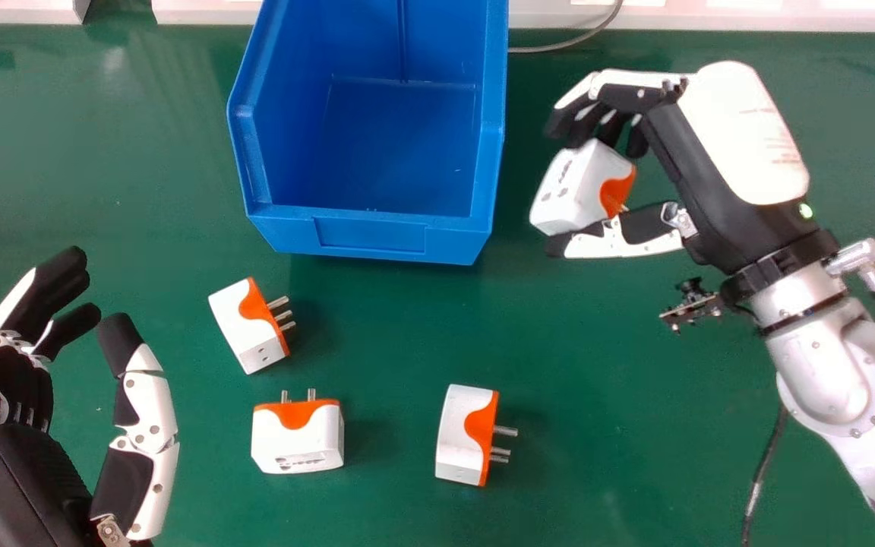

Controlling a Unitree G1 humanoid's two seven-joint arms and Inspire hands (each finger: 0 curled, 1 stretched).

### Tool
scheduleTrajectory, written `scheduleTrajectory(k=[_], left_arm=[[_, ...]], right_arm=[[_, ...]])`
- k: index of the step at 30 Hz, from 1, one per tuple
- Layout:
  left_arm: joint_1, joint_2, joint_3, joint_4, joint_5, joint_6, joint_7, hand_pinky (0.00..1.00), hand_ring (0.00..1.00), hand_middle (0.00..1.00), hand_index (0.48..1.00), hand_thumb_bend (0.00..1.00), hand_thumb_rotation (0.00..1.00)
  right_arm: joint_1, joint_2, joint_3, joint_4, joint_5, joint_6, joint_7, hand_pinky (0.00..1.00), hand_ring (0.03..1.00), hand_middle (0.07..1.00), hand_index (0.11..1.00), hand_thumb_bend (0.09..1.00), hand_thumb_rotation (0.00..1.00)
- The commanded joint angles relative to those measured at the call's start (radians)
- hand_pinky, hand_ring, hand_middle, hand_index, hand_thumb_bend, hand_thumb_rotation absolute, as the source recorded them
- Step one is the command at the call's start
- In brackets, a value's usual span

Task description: Pick all objects and put in blue box

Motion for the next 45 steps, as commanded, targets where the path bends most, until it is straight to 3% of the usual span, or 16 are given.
scheduleTrajectory(k=[1,5,7,11,15,19,22,25,33,37,45], left_arm=[[-0.002,-0.073,0.004,-0.015,0.014,-0.007,0.006,0.65,0.71,0.71,0.722,0.26,0.0],[-0.005,-0.075,0.005,-0.013,0.016,-0.004,0.007,0.65,0.71,0.71,0.721,0.26,0.0],[-0.007,-0.075,0.002,-0.011,0.01,-0.005,0.005,0.65,0.71,0.71,0.723,0.26,0.0],[-0.016,-0.071,0.007,-0.004,0.012,-0.007,0.005,0.65,0.71,0.72,0.724,0.26,0.0],[-0.026,-0.07,0.014,0.003,0.01,-0.006,0.006,0.66,0.72,0.72,0.727,0.26,0.0],[-0.029,-0.07,0.014,0.004,0.006,-0.003,0.003,0.66,0.72,0.72,0.726,0.27,0.0],[-0.034,-0.069,0.019,0.005,0.007,-0.002,0.004,0.66,0.71,0.72,0.724,0.27,0.0],[-0.035,-0.068,0.016,0.006,-0.005,-0.006,-0.003,0.66,0.72,0.72,0.728,0.25,0.0],[-0.039,-0.067,0.017,0.013,-0.01,-0.017,-0.008,0.67,0.73,0.72,0.732,0.25,0.0],[-0.04,-0.069,0.019,0.016,-0.004,-0.016,-0.006,0.67,0.73,0.72,0.731,0.25,0.0],[-0.041,-0.073,0.017,0.02,0.01,-0.016,0.001,0.66,0.72,0.72,0.728,0.25,0.0]], right_arm=[[-0.048,0.017,-0.002,-0.023,-0.005,-0.043,-0.051,0.32,0.398,0.495,0.541,0.494,0.0],[-0.091,0.053,0.016,-0.003,-0.024,-0.103,-0.083,0.33,0.393,0.49,0.552,0.493,0.0],[-0.128,0.073,0.035,0.009,-0.037,-0.124,-0.087,0.32,0.398,0.493,0.557,0.492,0.0],[-0.214,0.117,0.075,0.051,-0.053,-0.136,-0.074,0.32,0.416,0.509,0.526,0.495,0.0],[-0.351,0.176,0.123,0.225,-0.088,-0.14,-0.114,0.33,0.414,0.504,0.501,0.498,0.0],[-0.491,0.225,0.174,0.437,-0.141,-0.131,-0.191,0.32,0.406,0.505,0.525,0.495,0.0],[-0.587,0.257,0.21,0.595,-0.167,-0.102,-0.231,0.31,0.404,0.511,0.537,0.492,0.0],[-0.673,0.287,0.235,0.735,-0.167,-0.072,-0.244,0.3,0.399,0.511,0.539,0.491,0.0],[-0.819,0.309,0.309,0.917,-0.188,0.058,-0.246,0.31,0.408,0.491,0.54,0.492,0.0],[-0.85,0.324,0.351,0.95,-0.215,0.174,-0.25,0.29,0.408,0.497,0.545,0.491,0.0],[-0.869,0.328,0.404,0.973,-0.221,0.181,-0.249,0.31,0.431,0.523,0.529,0.494,0.0]])
